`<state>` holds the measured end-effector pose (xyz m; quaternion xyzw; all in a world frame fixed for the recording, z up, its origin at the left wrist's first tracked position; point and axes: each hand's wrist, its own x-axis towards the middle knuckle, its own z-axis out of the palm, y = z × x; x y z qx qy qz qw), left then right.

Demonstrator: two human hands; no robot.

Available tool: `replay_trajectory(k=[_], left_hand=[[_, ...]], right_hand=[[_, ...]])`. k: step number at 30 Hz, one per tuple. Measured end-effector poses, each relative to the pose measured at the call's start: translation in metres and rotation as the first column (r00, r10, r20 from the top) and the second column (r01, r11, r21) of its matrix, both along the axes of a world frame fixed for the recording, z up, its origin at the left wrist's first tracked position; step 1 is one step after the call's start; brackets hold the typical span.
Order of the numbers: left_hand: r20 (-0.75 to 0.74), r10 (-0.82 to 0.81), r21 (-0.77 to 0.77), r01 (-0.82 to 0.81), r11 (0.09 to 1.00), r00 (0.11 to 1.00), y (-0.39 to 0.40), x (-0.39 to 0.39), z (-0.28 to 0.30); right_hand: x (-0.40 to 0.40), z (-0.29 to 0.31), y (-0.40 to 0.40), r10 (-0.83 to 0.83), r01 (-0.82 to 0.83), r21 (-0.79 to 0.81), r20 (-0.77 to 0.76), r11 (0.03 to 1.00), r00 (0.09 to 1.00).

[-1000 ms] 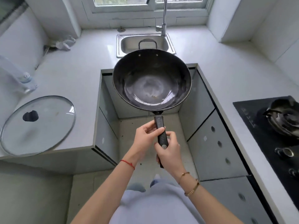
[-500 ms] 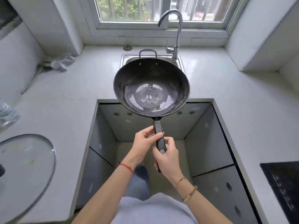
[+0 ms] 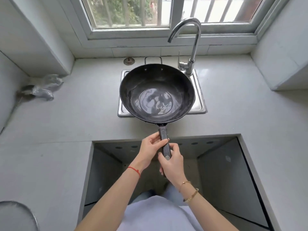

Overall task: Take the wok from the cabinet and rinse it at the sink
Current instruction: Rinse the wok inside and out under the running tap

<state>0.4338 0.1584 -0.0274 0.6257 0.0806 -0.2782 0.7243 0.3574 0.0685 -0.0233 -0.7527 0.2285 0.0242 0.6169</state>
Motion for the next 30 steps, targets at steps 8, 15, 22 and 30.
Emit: replay_trajectory(k=[8,15,22,30], left_hand=[[-0.039,0.013,0.047,-0.011,0.999,0.999,-0.04,0.075,-0.026],[-0.067,0.044,0.071,-0.039,0.997,0.997,-0.06,0.108,-0.041],[-0.076,0.058,0.056,-0.054,0.997,0.995,-0.053,0.129,-0.042],[-0.083,0.015,0.052,-0.01,0.999,0.996,-0.039,0.129,-0.045]], right_hand=[[0.079,-0.02,-0.042,0.025,-0.023,0.034,-0.057,0.999,0.998],[0.116,-0.04,-0.063,0.059,-0.057,0.026,-0.062,0.998,0.996],[0.136,-0.052,-0.057,0.078,-0.078,0.001,-0.036,0.997,0.996],[0.132,-0.056,-0.042,0.043,-0.043,-0.013,-0.035,0.999,0.998]])
